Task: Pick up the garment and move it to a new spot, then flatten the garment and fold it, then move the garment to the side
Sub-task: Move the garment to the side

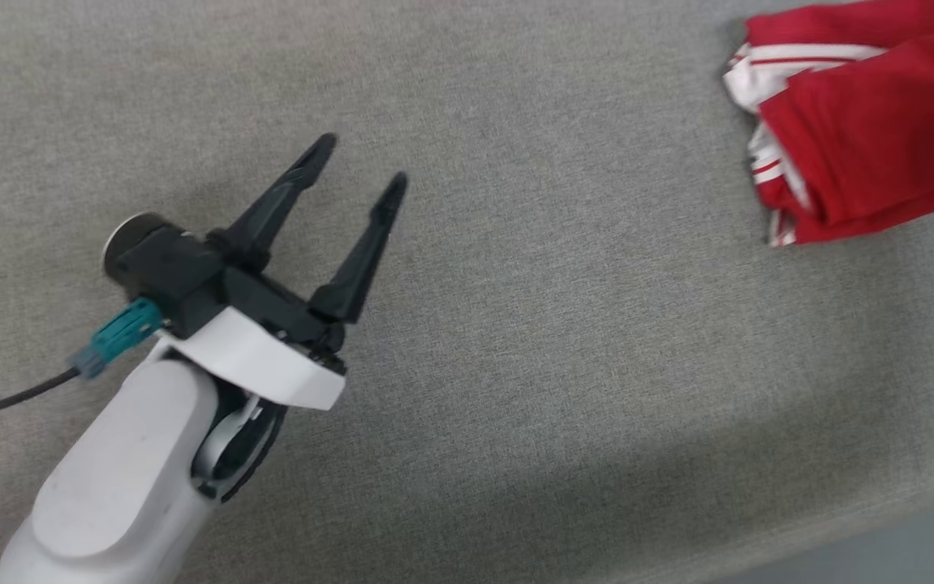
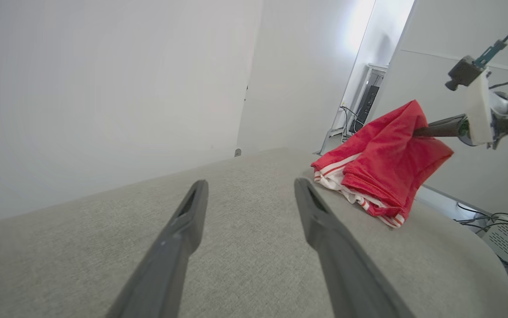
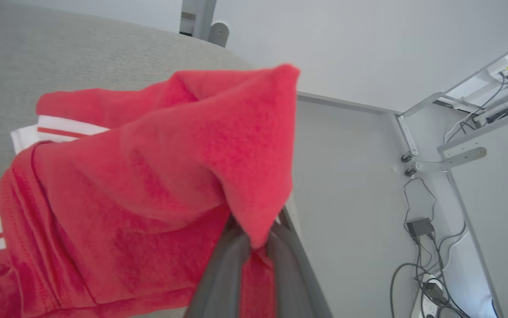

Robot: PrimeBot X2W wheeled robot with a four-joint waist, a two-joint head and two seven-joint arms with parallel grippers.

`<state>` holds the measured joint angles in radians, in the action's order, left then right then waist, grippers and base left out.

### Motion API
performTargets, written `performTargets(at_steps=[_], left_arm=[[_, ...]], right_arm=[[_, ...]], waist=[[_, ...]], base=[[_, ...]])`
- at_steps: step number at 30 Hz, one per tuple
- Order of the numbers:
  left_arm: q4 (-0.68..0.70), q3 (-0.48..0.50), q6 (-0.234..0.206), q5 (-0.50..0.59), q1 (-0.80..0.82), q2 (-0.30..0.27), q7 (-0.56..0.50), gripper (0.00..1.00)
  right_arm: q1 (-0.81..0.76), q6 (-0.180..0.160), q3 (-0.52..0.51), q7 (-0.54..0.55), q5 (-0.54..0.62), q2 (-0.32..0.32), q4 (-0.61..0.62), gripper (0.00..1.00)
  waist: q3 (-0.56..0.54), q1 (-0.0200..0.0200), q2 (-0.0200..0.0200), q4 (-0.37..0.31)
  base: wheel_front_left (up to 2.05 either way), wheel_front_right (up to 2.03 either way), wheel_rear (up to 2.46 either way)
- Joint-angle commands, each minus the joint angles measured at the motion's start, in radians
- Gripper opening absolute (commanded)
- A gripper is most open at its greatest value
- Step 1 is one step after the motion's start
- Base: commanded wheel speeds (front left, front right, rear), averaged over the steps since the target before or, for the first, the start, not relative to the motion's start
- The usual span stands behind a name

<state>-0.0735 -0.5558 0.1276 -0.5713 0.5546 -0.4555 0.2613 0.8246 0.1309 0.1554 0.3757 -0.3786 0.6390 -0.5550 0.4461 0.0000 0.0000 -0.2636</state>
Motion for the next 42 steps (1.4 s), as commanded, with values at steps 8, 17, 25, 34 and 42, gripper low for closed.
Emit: performTargets(at_steps=[8, 17, 25, 34, 42], left_arm=[[-0.012, -0.071, 0.003, -0.019, 0.091, 0.003, 0.004, 1.0], [-0.023, -0.106, 0.003, -0.036, 0.146, 0.007, 0.005, 1.0], [-0.026, -0.093, 0.003, -0.047, 0.147, 0.0, 0.005, 1.0], [-0.023, -0.014, 0.003, -0.046, 0.078, -0.008, 0.004, 1.0], [-0.013, 0.086, 0.003, -0.037, -0.007, -0.004, 0.005, 1.0]], right_arm=[[0.09, 0.0, -0.057, -0.102, 0.137, -0.029, -0.143, 0.0], [0.158, 0.0, -0.115, -0.195, 0.262, -0.102, -0.334, 0.0], [0.224, 0.0, -0.173, -0.246, 0.291, -0.143, -0.458, 0.4], [0.258, 0.0, -0.174, -0.305, 0.254, -0.125, -0.512, 1.0], [0.239, 0.0, -0.176, -0.398, 0.189, -0.153, -0.499, 1.0]], waist=[[0.052, 0.0, 0.0, 0.022], [0.09, 0.0, 0.0, 0.063], [0.091, 0.0, 0.0, 0.076], [0.046, 0.0, 0.0, 0.077], [-0.014, 0.0, 0.0, 0.093]], base=[[0.0, 0.0, 0.0], [0.0, 0.0, 0.0], [0.0, 0.0, 0.0], [0.0, 0.0, 0.0], [0.0, 0.0, 0.0]])
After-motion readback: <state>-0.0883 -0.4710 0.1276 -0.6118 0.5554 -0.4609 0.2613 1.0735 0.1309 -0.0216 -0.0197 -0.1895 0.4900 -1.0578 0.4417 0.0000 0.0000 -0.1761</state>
